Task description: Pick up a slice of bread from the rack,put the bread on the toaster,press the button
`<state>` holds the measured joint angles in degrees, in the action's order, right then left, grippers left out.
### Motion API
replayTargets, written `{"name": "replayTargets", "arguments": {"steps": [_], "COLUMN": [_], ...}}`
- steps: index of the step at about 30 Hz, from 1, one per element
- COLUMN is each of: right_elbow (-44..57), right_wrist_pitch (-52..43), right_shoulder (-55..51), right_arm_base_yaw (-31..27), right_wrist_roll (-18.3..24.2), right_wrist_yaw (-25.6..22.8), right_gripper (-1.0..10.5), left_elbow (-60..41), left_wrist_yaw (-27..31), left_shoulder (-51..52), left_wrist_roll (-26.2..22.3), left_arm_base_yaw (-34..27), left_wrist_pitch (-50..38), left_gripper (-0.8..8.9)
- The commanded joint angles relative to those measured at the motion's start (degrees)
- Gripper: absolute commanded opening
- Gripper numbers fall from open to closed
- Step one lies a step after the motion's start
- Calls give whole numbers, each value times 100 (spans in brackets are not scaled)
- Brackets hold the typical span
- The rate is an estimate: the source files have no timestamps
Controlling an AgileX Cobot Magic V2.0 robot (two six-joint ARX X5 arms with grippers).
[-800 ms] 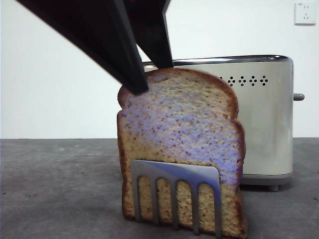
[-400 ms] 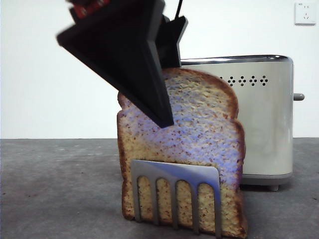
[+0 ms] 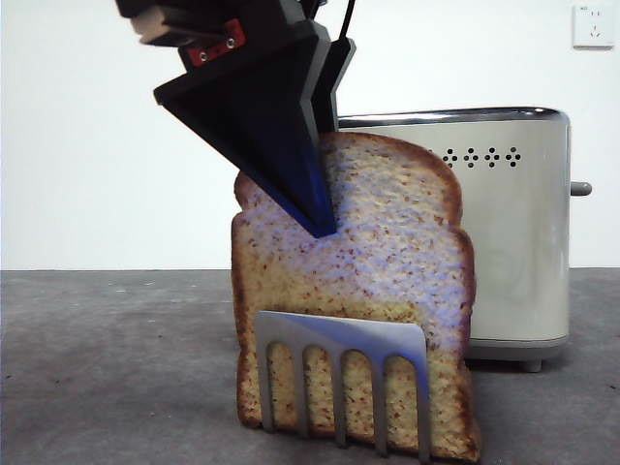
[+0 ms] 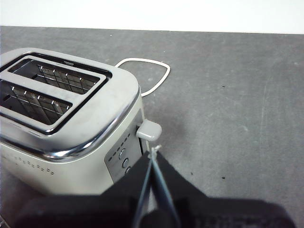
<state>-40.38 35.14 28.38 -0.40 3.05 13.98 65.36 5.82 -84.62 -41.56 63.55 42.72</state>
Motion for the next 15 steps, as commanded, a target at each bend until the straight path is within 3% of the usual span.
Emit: {"name": "replayTargets", "arguments": {"steps": [1, 4, 9, 15], "right_elbow": [-26, -28, -26, -26], "right_wrist_pitch": [-11, -2, 42, 83], "right_shoulder": [2, 2, 2, 2], "right_arm_base_yaw": [0, 0, 0, 0], "right_wrist_roll": [44, 44, 44, 44], "right_wrist_yaw": [20, 20, 20, 17], "right_gripper": [-7, -7, -7, -7], "left_elbow": [-2, -2, -2, 42], "left_wrist_yaw": [22, 17, 20, 17], "left_shoulder": [-24, -24, -22, 0], "left_wrist_roll": [-68, -68, -70, -72], "left_arm_base_yaw": [13, 15, 15, 13], "left_wrist_pitch": [-35, -35, -37, -33], "left_gripper": [148, 145, -11, -9]}}
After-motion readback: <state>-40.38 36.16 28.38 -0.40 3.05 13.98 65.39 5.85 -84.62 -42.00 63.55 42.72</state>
